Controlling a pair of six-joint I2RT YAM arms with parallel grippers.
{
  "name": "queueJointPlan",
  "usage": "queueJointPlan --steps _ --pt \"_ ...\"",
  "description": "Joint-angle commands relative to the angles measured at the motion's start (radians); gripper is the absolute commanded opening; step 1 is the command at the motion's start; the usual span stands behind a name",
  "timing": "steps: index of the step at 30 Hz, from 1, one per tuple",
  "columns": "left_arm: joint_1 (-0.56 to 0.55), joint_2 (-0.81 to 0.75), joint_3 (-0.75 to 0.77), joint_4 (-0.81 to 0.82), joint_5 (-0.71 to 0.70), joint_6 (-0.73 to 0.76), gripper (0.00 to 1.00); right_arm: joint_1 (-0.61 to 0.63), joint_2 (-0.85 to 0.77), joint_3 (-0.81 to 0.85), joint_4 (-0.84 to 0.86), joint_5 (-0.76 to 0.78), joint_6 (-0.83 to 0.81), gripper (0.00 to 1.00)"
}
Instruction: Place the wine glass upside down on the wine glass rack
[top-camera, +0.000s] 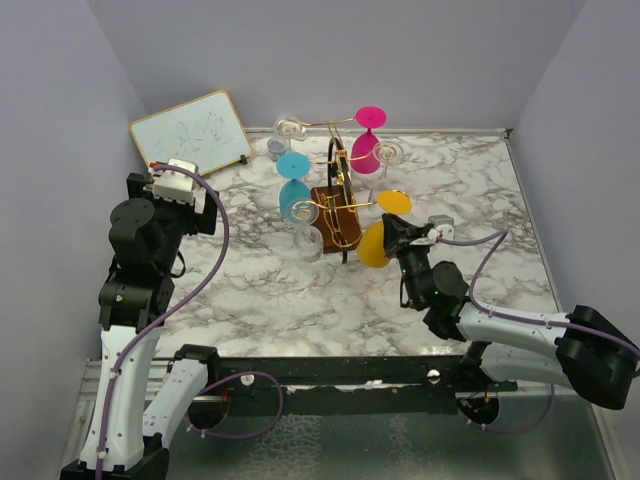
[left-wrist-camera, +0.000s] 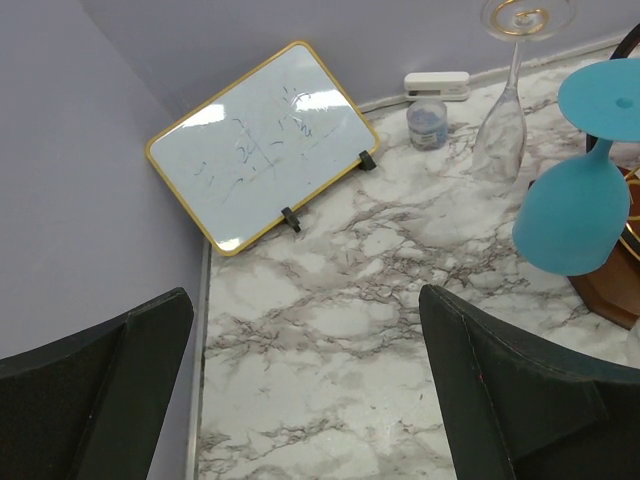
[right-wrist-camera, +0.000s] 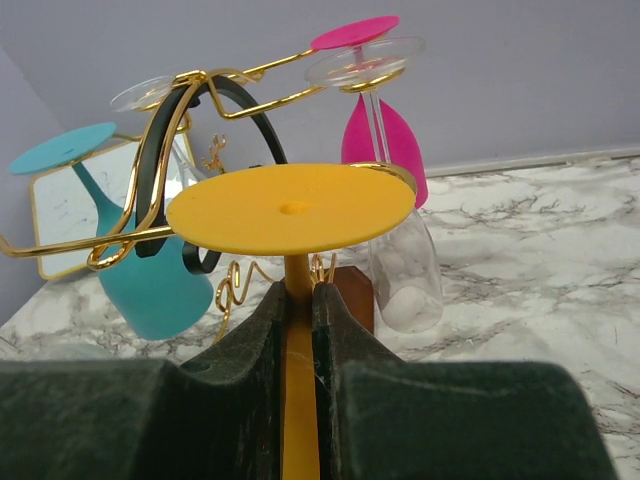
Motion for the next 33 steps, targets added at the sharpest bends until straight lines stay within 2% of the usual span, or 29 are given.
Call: queueJointPlan --steps 1,18,33 --pt "0.003 -0.01 0.001 0.002 0.024 -0.014 0.99 -0.003 0.03 -0.018 0.073 0.096 -0.002 0.01" --pt "0.0 -0.006 0.002 0.0 0.014 -0.002 0.99 -0.015 0.217 0.052 0.273 0.109 -0.116 0.01" --pt "-0.001 -0.004 -0.008 0.003 0.003 0.011 0.99 -0.027 0.178 0.009 0.289 0.164 -0.123 0.01"
